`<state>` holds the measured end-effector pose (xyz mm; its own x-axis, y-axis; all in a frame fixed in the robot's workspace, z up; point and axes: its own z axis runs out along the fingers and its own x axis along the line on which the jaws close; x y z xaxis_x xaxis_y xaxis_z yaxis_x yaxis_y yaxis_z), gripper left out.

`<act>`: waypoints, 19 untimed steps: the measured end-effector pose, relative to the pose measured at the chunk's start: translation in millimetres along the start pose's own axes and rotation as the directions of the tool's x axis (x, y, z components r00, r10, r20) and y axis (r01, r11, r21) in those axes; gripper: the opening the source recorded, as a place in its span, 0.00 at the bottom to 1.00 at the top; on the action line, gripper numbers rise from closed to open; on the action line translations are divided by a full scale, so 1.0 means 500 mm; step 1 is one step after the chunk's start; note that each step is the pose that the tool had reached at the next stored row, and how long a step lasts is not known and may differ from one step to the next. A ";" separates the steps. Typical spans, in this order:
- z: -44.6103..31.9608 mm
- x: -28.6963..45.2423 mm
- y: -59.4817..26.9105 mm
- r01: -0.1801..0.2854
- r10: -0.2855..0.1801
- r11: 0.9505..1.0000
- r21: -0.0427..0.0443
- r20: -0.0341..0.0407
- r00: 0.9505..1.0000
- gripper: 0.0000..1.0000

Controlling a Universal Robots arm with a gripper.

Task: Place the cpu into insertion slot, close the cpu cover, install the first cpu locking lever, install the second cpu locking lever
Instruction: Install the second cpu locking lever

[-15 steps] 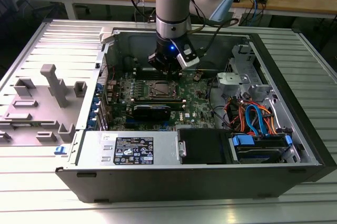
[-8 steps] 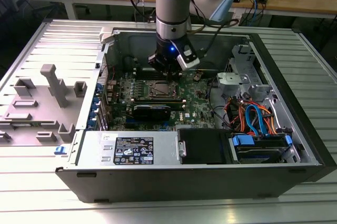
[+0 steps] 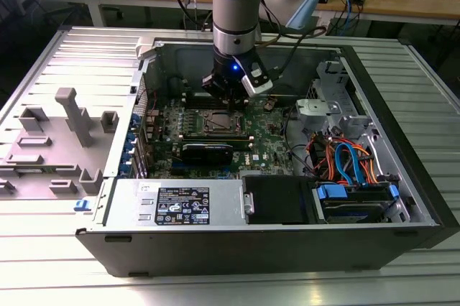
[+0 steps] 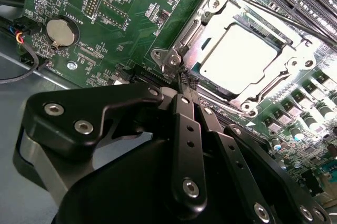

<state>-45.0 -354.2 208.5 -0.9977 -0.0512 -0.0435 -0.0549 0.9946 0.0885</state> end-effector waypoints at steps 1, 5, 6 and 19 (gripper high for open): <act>0.000 0.000 0.000 0.000 0.000 1.000 0.000 0.000 1.000 0.11; 0.000 0.000 0.000 0.000 0.000 1.000 0.000 0.000 1.000 0.11; 0.000 0.000 0.000 0.000 0.000 1.000 0.000 0.000 1.000 0.11; -0.019 -0.005 0.000 0.000 0.000 1.000 0.013 -0.001 1.000 0.11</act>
<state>-42.6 -354.7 218.1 -0.9978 -0.0516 -0.0423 -0.0547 0.9957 0.0753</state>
